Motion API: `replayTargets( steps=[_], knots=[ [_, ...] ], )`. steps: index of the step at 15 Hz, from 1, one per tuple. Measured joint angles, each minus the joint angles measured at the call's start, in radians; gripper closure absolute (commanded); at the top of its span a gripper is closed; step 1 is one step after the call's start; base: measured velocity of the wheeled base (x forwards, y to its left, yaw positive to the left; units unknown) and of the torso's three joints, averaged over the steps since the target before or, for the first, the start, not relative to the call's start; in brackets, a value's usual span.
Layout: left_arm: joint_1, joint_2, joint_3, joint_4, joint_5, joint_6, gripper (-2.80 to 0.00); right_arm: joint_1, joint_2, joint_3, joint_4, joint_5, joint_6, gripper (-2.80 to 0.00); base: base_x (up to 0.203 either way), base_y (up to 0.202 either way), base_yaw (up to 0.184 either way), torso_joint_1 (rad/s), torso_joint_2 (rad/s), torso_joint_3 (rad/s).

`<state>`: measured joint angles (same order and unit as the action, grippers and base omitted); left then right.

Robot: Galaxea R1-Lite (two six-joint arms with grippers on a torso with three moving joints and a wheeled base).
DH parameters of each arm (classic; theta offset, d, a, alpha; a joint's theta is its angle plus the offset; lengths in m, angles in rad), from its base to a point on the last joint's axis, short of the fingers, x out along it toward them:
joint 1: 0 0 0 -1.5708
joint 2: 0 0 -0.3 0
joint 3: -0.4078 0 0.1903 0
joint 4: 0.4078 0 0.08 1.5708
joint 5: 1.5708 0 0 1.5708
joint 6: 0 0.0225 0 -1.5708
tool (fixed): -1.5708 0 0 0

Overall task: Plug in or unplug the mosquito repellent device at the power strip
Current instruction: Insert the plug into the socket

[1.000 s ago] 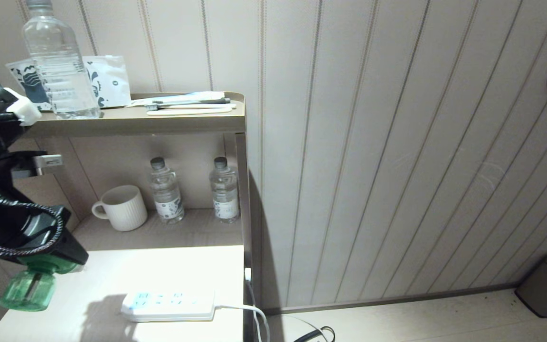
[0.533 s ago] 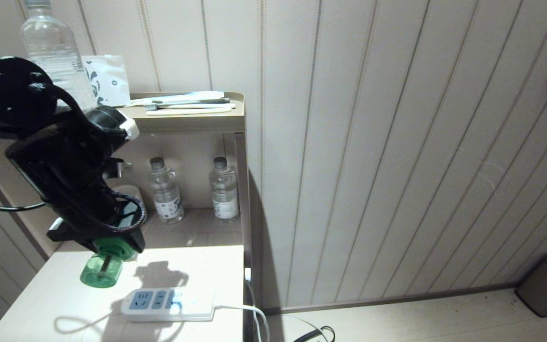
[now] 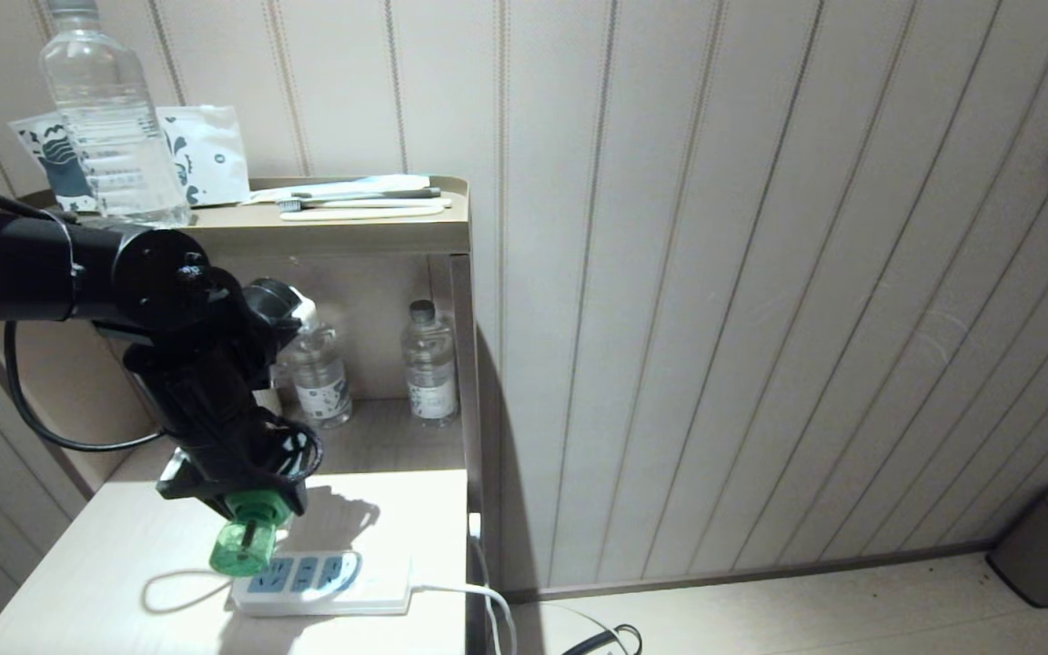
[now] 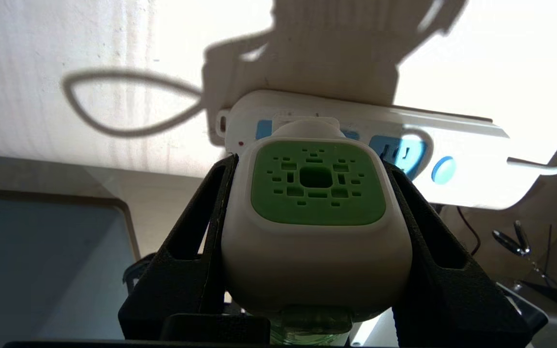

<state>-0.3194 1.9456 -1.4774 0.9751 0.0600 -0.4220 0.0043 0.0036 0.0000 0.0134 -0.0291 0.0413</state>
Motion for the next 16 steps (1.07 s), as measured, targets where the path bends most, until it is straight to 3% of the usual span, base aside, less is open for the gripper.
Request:
replayTargets(
  steps=[7, 11, 16],
  knots=[
    [-0.013, -0.027, 0.089, -0.013, -0.016, -0.011, 0.00, 0.000, 0.000, 0.000, 0.000, 0.000, 0.000, 0.00, 0.000, 0.000, 0.000, 0.000, 0.00, 0.000],
    [-0.024, -0.044, 0.167, -0.097, -0.027, -0.025, 0.00, 0.000, 0.000, 0.000, 0.000, 0.000, 0.000, 0.00, 0.000, 0.000, 0.000, 0.000, 0.00, 0.000],
    [-0.028, -0.050, 0.184, -0.105, -0.018, -0.035, 0.00, 0.000, 0.000, 0.000, 0.000, 0.000, 0.000, 0.00, 0.000, 0.000, 0.000, 0.000, 0.00, 0.000]
  ],
)
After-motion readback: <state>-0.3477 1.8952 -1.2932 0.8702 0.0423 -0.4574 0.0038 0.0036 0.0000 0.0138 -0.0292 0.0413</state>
